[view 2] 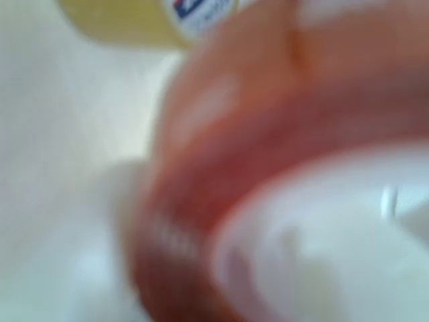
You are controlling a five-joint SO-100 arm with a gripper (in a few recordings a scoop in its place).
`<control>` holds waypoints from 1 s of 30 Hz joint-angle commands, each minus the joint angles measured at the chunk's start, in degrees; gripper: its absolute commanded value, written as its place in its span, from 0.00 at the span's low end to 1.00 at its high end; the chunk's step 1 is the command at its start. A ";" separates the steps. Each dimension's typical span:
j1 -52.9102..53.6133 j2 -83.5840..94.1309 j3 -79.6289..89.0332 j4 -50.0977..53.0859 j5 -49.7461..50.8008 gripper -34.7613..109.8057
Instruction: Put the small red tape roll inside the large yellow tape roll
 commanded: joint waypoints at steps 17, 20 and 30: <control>-1.23 -21.18 -32.96 -11.43 2.02 0.24; -0.88 -24.52 -36.74 -11.43 2.02 0.24; -0.26 -30.32 -41.66 -11.43 2.02 0.24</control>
